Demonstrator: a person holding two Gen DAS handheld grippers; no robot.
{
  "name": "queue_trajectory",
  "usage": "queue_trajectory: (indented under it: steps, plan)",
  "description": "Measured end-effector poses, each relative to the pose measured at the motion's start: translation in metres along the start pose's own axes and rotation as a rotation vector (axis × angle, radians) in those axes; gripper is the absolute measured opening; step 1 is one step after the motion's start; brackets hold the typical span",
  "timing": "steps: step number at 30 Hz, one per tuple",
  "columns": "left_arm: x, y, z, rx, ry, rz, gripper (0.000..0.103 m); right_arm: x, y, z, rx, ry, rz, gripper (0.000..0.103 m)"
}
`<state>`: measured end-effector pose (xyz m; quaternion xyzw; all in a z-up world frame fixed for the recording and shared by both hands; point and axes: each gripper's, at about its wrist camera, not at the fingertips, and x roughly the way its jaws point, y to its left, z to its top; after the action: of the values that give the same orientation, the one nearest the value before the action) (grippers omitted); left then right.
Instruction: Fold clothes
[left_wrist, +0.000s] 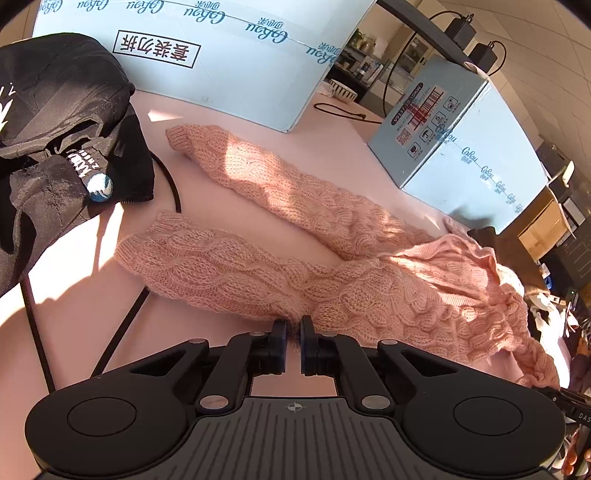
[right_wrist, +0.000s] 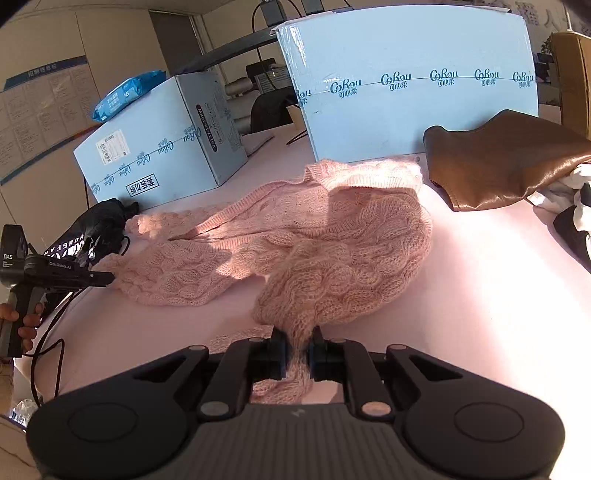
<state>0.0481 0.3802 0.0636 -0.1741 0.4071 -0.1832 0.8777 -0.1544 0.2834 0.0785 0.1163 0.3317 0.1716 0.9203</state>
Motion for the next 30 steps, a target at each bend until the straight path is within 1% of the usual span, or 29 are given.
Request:
queue_trajectory:
  steps: [2,4,9,12,15,18,19,20,22,24,25,26,27,28,29,30]
  plan:
    - [-0.015,0.001,-0.003,-0.01,0.002,-0.012,0.005,-0.012,-0.002,0.002,-0.008,0.014,0.026,0.012]
    - [-0.025,0.001,-0.006,-0.015,0.006,-0.016,0.005,-0.019,0.001,0.002,-0.035,0.026,0.027,0.012]
    - [-0.032,-0.002,-0.011,0.025,0.026,0.038,0.005,-0.034,0.013,-0.008,-0.123,0.092,0.046,0.013]
    - [-0.036,-0.003,-0.014,0.024,0.027,0.037,0.005,-0.038,0.015,-0.012,-0.136,0.113,0.048,0.013]
    - [-0.04,-0.008,-0.019,0.041,0.025,0.038,0.005,-0.046,0.014,-0.02,-0.142,0.112,0.065,0.015]
    - [-0.038,-0.015,-0.03,0.059,0.054,0.063,0.005,-0.045,0.012,-0.024,-0.162,0.151,0.073,0.028]
    - [-0.037,-0.017,-0.034,0.059,0.068,0.074,0.005,-0.043,0.012,-0.025,-0.168,0.17,0.073,0.046]
    - [-0.035,-0.016,-0.036,0.054,0.074,0.081,0.005,-0.041,0.012,-0.026,-0.173,0.189,0.073,0.072]
    - [-0.044,-0.015,-0.037,0.026,0.064,0.079,0.006,-0.042,0.011,-0.025,-0.182,0.19,0.082,0.093]
    - [-0.056,-0.013,-0.035,0.0,0.043,0.074,0.006,-0.053,0.007,-0.02,-0.186,0.151,0.134,0.093]
    - [-0.066,-0.012,-0.031,-0.011,0.021,0.073,0.006,-0.063,0.003,-0.016,-0.183,0.113,0.16,0.093]
    - [-0.074,-0.013,-0.026,-0.013,0.003,0.075,0.009,-0.074,-0.002,-0.012,-0.178,0.066,0.184,0.095]
    - [-0.081,-0.016,-0.02,-0.007,-0.019,0.086,0.015,-0.085,-0.007,-0.007,-0.173,0.02,0.209,0.097]
    - [-0.088,-0.019,-0.012,0.001,-0.05,0.098,0.02,-0.1,-0.018,-0.004,-0.158,-0.054,0.219,0.102]
    - [-0.09,-0.024,-0.003,0.015,-0.078,0.101,0.035,-0.112,-0.03,0.002,-0.134,-0.125,0.211,0.103]
    - [-0.09,-0.029,0.006,0.04,-0.109,0.091,0.056,-0.112,-0.041,0.012,-0.094,-0.156,0.181,0.103]
